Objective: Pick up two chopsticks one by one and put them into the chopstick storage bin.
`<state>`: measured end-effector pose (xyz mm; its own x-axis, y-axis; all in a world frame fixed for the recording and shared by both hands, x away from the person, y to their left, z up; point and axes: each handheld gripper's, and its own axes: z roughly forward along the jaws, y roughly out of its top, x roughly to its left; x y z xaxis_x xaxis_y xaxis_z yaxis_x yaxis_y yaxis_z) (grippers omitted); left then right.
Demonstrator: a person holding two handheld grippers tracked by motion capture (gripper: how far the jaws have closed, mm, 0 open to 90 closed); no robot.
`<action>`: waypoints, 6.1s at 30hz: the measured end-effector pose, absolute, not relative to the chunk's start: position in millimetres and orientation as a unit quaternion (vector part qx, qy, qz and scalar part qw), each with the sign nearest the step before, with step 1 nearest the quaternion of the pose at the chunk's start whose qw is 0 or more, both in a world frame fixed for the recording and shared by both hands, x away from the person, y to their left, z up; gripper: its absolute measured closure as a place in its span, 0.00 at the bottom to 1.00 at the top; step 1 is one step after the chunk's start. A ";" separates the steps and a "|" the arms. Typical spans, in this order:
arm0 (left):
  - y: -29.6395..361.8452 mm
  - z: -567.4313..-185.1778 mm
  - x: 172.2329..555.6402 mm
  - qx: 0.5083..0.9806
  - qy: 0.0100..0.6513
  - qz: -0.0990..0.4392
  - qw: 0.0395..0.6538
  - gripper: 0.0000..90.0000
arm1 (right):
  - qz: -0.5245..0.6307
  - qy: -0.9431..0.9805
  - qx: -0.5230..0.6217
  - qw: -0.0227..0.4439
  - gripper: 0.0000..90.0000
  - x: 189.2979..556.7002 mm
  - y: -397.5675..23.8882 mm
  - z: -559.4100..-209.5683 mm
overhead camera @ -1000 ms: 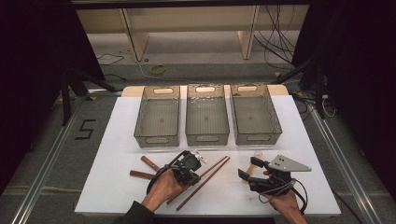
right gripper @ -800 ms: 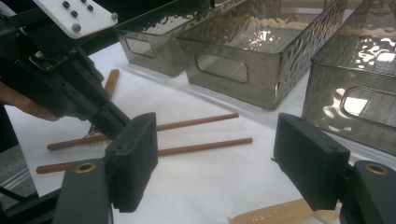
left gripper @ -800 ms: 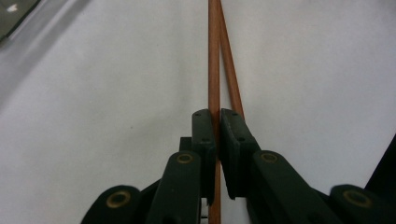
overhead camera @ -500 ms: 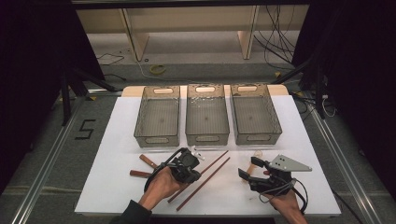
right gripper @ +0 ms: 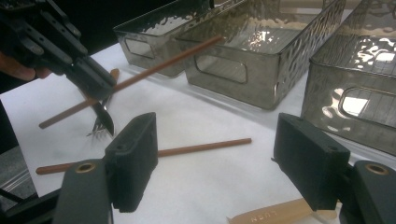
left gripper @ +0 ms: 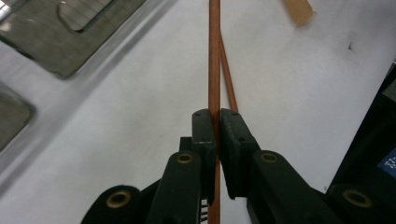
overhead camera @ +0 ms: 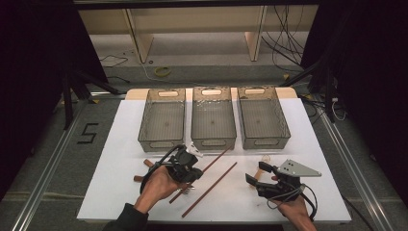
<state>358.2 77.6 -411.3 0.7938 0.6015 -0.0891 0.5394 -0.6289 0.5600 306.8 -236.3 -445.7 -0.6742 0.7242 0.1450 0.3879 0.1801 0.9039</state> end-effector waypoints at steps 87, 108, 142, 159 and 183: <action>209.7 -379.2 532.8 0.779 0.483 0.178 0.358 0.94 | 0.526 0.748 0.378 0.146 0.35 310.9 -237.9 -448.8; 219.1 -408.6 524.1 0.767 0.518 0.131 0.356 0.69 | 0.527 0.747 0.379 0.146 0.35 311.1 -238.7 -448.5; 123.8 -406.5 383.2 0.831 0.410 0.072 0.369 0.25 | 0.530 0.744 0.379 0.149 0.35 307.6 -238.3 -445.1; 88.0 -434.9 363.5 0.868 0.382 0.045 0.314 0.28 | 0.529 0.747 0.373 0.150 0.34 307.0 -237.3 -445.3; 54.2 -453.1 348.7 0.903 0.336 0.012 0.267 0.52 | 0.527 0.749 0.375 0.144 0.33 308.2 -236.5 -447.2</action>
